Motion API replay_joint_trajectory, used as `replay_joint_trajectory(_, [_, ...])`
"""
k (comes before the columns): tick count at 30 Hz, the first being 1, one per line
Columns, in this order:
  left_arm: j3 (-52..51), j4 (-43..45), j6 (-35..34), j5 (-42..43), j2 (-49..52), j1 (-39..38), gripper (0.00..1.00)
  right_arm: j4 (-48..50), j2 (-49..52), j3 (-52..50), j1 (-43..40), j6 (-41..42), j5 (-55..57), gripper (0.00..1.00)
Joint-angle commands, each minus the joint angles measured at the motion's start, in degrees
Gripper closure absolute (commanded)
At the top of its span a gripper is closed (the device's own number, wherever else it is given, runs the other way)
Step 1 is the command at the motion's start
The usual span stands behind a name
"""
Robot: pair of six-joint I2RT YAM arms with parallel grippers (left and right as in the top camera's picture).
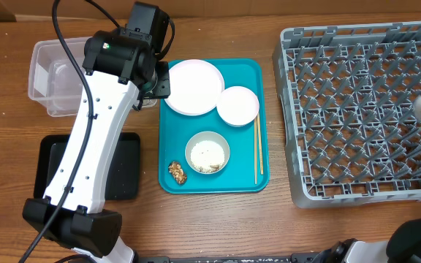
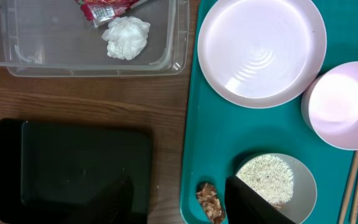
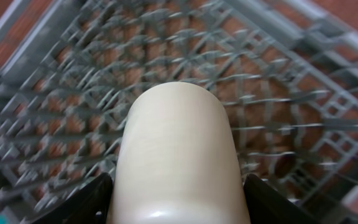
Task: Sort waste into correct bins and load items into the dishwasher
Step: 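Place the white cup into the dish rack with the right gripper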
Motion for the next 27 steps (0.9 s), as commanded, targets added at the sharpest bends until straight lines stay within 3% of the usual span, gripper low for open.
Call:
replay_joint_trajectory(1, [0.7, 0.1, -1.4, 0.1, -1.0, -0.1, 0.50, 0.0, 0.7, 2.4, -2.6, 2.2, 2.7, 0.92])
replay_joint_trajectory(4, [0.7, 0.3, -1.4, 0.3, -1.0, -0.1, 0.50, -2.1, 3.0, 2.4, -3.5, 4.0, 6.4, 0.86])
replay_joint_trajectory(14, [0.7, 0.3, -1.4, 0.2, -1.0, -0.1, 0.50, -7.9, 9.6, 2.4, -3.5, 5.2, 7.5, 0.85])
replay_joint_trajectory(18, [0.7, 0.3, -1.4, 0.2, -1.0, -0.1, 0.50, -9.3, 11.0, 2.4, -3.5, 5.2, 7.6, 0.73])
replay_joint_trajectory(22, [0.7, 0.3, -1.4, 0.2, -1.0, -0.1, 0.49, -9.4, 11.7, 2.4, -3.5, 5.2, 7.5, 0.28])
replay_joint_trajectory(27, [0.7, 0.3, -1.4, 0.2, -1.0, -0.1, 0.49, -9.4, 11.7, 2.4, -3.5, 5.2, 7.2, 0.15])
